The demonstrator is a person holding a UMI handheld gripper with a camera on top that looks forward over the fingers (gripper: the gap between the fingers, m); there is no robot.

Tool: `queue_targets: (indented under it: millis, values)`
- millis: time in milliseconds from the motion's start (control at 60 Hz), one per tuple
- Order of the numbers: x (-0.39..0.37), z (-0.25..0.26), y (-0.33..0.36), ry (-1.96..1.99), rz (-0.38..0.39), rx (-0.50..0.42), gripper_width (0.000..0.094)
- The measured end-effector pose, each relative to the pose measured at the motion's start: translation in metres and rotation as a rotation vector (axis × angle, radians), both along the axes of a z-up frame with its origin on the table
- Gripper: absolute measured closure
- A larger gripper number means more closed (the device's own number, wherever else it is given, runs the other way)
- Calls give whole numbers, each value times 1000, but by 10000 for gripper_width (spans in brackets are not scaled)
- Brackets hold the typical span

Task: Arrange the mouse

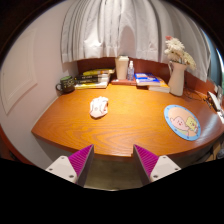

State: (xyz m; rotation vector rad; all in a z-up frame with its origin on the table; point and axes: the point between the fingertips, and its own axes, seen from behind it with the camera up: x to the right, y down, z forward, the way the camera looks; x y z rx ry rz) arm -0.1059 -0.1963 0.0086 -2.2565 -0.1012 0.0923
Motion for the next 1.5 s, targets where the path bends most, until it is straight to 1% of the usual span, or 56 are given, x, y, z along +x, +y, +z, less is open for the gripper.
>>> queue_targets:
  millis: [167,250,400,517,567,617,667,750,867,900,933,1017,1067,1083,1100,1150,1217,1300,1367,1433,1500]
  values:
    - [-43,-16,66,3,19,-25,146]
    - [-57,-22,99,4,16,-38,147]
    - [-72,-20,160,7,-1,-26,147]
    - [-78,-21,195,7,-14,-39,156]
    - [-77,-21,206,2,-30,-44,207]
    - [-72,-23,212,-14,-50,-54,308]
    - [-71,-24,215,-27,-53,-72,379]
    - [-71,-25,215,-18,-51,-98,425]
    - [-71,-27,213,-13,-32,-149,533]
    - [-71,-27,213,-16,-19,-161,534]
    - [-72,-27,213,-14,-4,-173,562]
    - [-75,-18,212,30,50,-199,561]
    - [-70,4,215,47,76,-170,561]
    - [-68,13,217,49,85,-153,592]
    - [-64,25,217,49,96,-139,562]
    - [-46,62,218,39,121,-86,558]
    - [-11,116,220,20,128,-1,558]
    - [40,183,218,-1,117,105,561]
    - [86,225,213,-26,91,185,561]
    - [133,250,208,-49,68,228,564]
    - [181,255,204,-76,30,246,564]
